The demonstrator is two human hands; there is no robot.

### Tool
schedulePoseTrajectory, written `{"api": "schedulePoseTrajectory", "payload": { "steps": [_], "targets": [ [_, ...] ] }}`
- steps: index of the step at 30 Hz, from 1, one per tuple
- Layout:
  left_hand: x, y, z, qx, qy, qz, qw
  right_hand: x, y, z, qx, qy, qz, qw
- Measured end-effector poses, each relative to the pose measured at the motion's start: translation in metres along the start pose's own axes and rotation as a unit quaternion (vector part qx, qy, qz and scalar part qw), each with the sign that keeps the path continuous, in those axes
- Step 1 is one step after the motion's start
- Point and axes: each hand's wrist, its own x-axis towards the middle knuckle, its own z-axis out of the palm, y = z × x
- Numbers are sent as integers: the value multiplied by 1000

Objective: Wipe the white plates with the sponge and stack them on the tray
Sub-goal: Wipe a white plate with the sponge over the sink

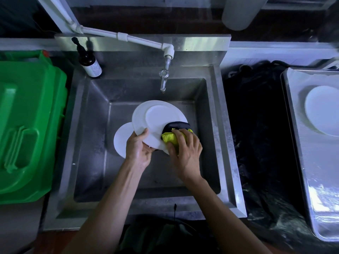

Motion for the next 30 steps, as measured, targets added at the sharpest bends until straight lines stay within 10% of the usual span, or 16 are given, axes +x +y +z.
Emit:
{"api": "schedulePoseTrajectory", "payload": {
  "steps": [30],
  "targets": [
    [-12,10,-24,197,-156,-28,967,95,7,-25,56,-60,29,996]
  ]
}}
